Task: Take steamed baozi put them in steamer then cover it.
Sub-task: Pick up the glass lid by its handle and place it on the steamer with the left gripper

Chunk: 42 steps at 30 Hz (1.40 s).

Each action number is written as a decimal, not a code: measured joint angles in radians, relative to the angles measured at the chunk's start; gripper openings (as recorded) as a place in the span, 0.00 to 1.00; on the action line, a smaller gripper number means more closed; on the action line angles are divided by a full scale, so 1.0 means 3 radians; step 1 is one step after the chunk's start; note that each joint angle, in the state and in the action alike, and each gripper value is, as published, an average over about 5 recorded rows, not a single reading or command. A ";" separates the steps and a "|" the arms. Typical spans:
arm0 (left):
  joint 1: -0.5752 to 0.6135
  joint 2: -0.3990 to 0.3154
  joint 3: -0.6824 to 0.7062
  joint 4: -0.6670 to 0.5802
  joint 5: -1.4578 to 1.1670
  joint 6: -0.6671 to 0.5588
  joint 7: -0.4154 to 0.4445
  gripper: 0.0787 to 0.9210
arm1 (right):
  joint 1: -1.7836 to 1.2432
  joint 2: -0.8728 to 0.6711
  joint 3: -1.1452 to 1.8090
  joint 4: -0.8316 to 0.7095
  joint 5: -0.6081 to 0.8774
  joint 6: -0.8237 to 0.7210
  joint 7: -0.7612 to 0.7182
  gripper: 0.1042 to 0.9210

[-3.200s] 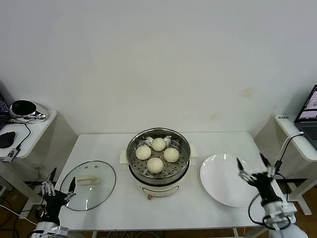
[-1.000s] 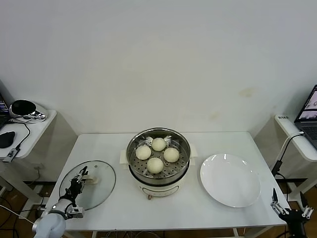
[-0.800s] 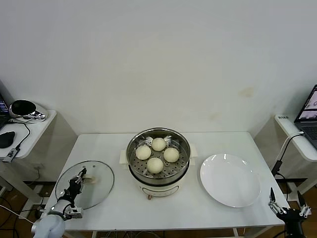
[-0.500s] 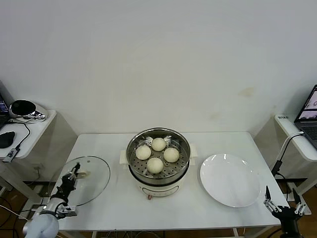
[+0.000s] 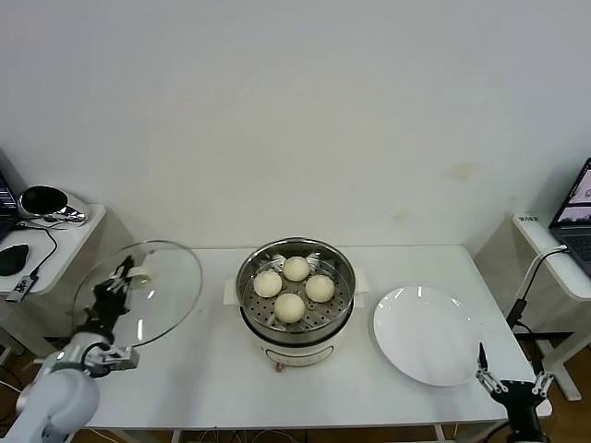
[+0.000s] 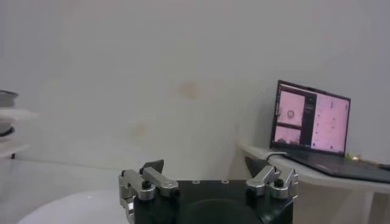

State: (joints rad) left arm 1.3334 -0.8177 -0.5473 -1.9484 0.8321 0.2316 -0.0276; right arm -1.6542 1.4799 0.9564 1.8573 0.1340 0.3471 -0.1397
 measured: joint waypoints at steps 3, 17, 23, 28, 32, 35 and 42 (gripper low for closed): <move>-0.0186 0.0077 0.0290 -0.0131 -0.0026 0.0208 0.0075 0.07 | -0.0002 0.0042 -0.0030 0.0010 -0.0071 -0.0001 0.0022 0.88; -0.1439 -0.0243 0.1781 -0.0102 0.0291 0.1039 0.0539 0.07 | 0.0074 0.0222 -0.0120 0.0039 -0.0604 -0.0090 0.0278 0.88; -0.1728 -0.0566 0.2162 0.0034 0.0624 0.1251 0.0802 0.07 | 0.0086 0.0267 -0.0174 0.0024 -0.0788 -0.0111 0.0370 0.88; -0.1864 -0.0801 0.2377 0.0154 0.0839 0.1334 0.0914 0.07 | 0.0113 0.0278 -0.0197 -0.0002 -0.0870 -0.0112 0.0410 0.88; -0.1927 -0.0948 0.2497 0.0246 0.0961 0.1365 0.0964 0.07 | 0.0117 0.0283 -0.0210 -0.0015 -0.0911 -0.0103 0.0429 0.88; -0.1949 -0.1025 0.2555 0.0307 0.1029 0.1373 0.0981 0.07 | 0.0116 0.0288 -0.0223 -0.0022 -0.0932 -0.0096 0.0436 0.88; -0.1963 -0.1165 0.2638 0.0418 0.1142 0.1375 0.0988 0.07 | 0.0120 0.0290 -0.0243 -0.0062 -0.0953 -0.0076 0.0450 0.88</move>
State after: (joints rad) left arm 0.7445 -1.1672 0.2439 -1.8230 1.1747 0.6441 0.2687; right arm -1.6183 1.5670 0.8833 1.8386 -0.1517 0.3244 -0.0048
